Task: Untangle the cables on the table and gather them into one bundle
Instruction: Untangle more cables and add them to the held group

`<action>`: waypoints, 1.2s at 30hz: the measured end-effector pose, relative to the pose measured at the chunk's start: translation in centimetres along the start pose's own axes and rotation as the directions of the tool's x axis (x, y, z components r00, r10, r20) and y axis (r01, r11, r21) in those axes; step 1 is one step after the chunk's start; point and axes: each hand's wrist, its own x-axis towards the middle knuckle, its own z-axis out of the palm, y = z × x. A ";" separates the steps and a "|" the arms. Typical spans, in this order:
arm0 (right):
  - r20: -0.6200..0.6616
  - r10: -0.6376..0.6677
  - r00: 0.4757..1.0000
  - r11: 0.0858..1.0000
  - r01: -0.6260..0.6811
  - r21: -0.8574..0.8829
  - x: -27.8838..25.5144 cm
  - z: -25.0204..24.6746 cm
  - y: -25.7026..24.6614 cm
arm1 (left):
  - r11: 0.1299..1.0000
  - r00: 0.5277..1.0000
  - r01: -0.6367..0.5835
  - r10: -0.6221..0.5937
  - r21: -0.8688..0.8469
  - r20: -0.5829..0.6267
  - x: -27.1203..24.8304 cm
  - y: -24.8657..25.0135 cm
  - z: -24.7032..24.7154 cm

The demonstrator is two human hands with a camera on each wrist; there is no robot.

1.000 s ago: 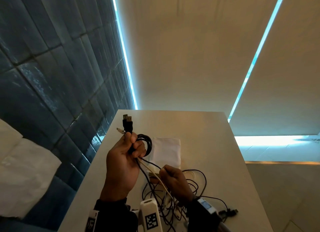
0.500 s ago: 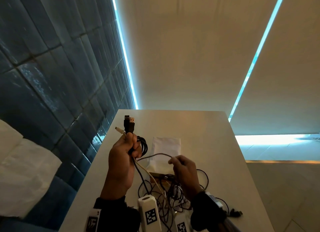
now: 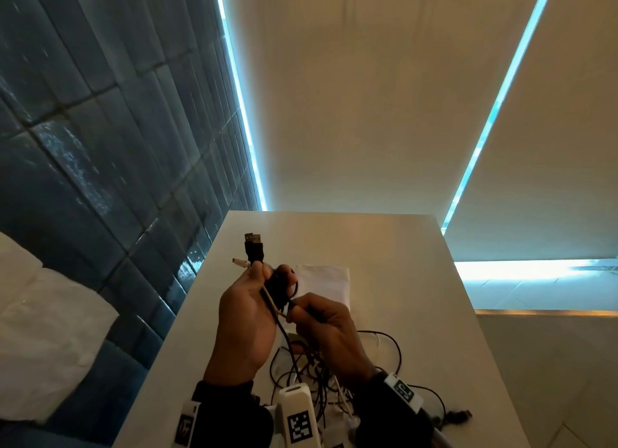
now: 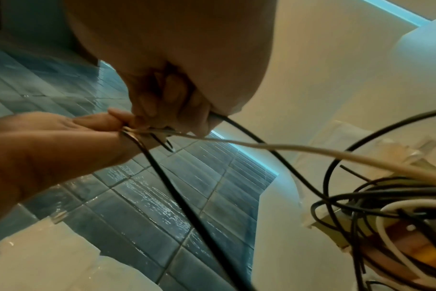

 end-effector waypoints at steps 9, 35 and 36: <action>0.054 0.081 0.995 0.996 -0.080 -0.032 -0.1 -1.3 3.4 | 0.990 0.995 -0.085 0.091 -0.115 0.047 0.1 0.5 -0.4; -0.157 0.305 0.939 0.939 -0.325 -0.117 -0.4 -3.3 9.2 | 0.991 0.987 -0.130 0.132 -0.027 0.093 -1.4 1.8 -0.1; -0.152 0.313 0.938 0.936 -0.331 -0.117 -0.3 -3.4 9.5 | 0.991 0.987 -0.133 0.135 -0.027 0.092 -1.4 1.8 -0.2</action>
